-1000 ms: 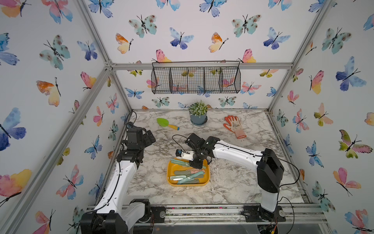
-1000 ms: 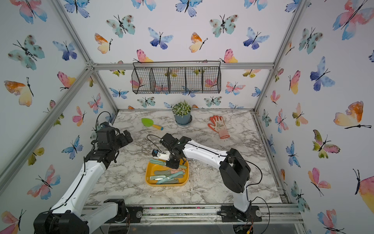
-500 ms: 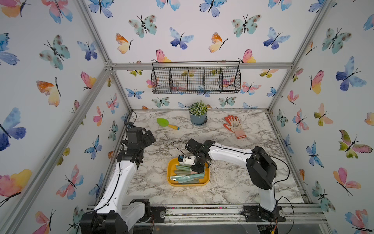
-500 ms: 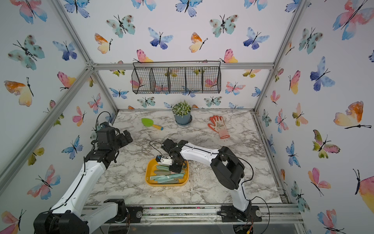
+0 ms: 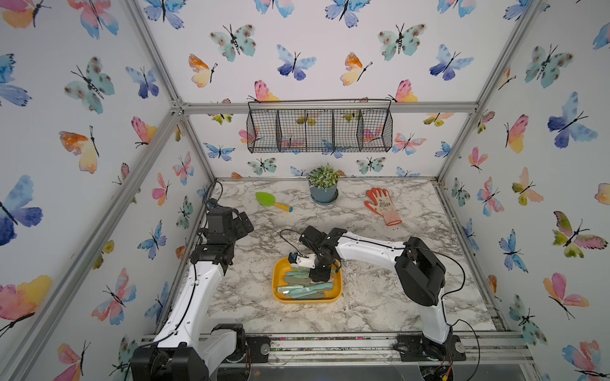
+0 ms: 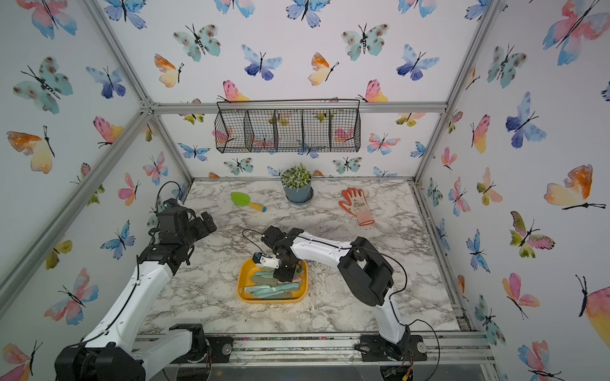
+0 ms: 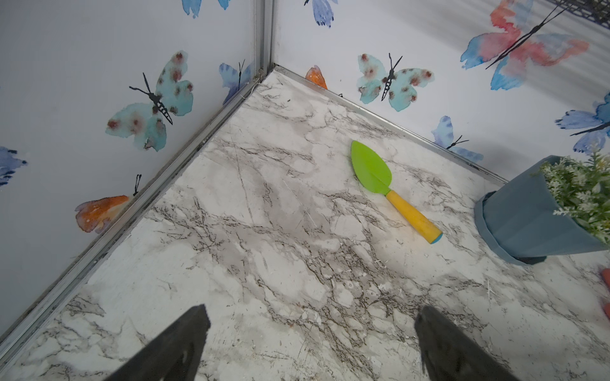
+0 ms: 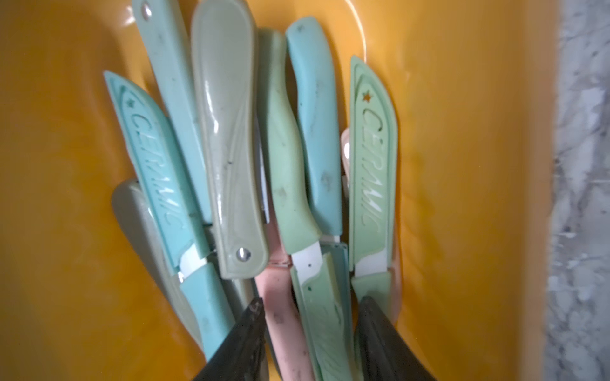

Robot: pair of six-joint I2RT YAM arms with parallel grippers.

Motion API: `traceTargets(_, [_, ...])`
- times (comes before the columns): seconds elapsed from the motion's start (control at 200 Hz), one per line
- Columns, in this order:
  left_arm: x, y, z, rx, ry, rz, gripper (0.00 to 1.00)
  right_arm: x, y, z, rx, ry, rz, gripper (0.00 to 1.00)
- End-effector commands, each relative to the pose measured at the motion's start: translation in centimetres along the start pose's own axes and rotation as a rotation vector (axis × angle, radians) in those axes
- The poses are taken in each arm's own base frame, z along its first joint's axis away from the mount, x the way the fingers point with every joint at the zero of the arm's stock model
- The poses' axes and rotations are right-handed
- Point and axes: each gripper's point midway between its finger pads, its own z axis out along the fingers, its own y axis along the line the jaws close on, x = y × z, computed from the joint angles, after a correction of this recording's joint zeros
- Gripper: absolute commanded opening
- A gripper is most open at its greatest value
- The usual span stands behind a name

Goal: Take the fruit knife out of the storage box
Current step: Place the fruit knife in the storage box, then pick up the fruit knife from the storage box.

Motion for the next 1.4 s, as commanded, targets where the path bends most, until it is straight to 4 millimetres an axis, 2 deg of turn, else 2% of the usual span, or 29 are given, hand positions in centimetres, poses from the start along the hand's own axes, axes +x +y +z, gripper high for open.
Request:
traceTargets(0.0, [-0.6, 0.4, -0.1, -0.024, -0.011, -0.008, 0.98, 0.8, -0.9, 0.4, 0.034, 0.046, -0.005, 0.48])
traceTargets(0.305, [-0.4, 0.3, 0.0, -0.020, -0.005, -0.010, 0.99, 0.4, -1.3, 0.0, 0.066, 0.031, 0.004, 0.36])
traceTargets(0.611, [-0.4, 0.3, 0.0, -0.022, -0.004, -0.011, 0.98, -0.9, -1.0, -2.0, 0.058, -0.043, 0.003, 0.27])
traceTargets(0.681, [-0.4, 0.4, 0.0, -0.023, -0.005, -0.010, 0.98, -1.2, -0.8, -2.3, 0.054, -0.057, 0.003, 0.27])
traceTargets(0.761, [-0.4, 0.5, 0.0, -0.027, -0.005, -0.011, 0.99, -1.4, -0.7, -2.5, 0.048, -0.073, 0.000, 0.34])
traceTargets(0.826, [-0.5, 0.5, 0.0, -0.029, -0.008, -0.012, 0.99, -1.5, -0.7, -2.4, 0.046, -0.077, -0.001, 0.35])
traceTargets(1.156, [-0.5, 0.6, -0.1, -0.034, -0.009, -0.012, 0.98, -1.1, -0.7, -0.3, 0.021, -0.036, 0.004, 0.35])
traceTargets(1.391, [-0.6, 0.6, -0.1, -0.035, -0.012, -0.013, 0.98, -0.8, -1.6, 0.3, 0.064, -0.011, 0.020, 0.34])
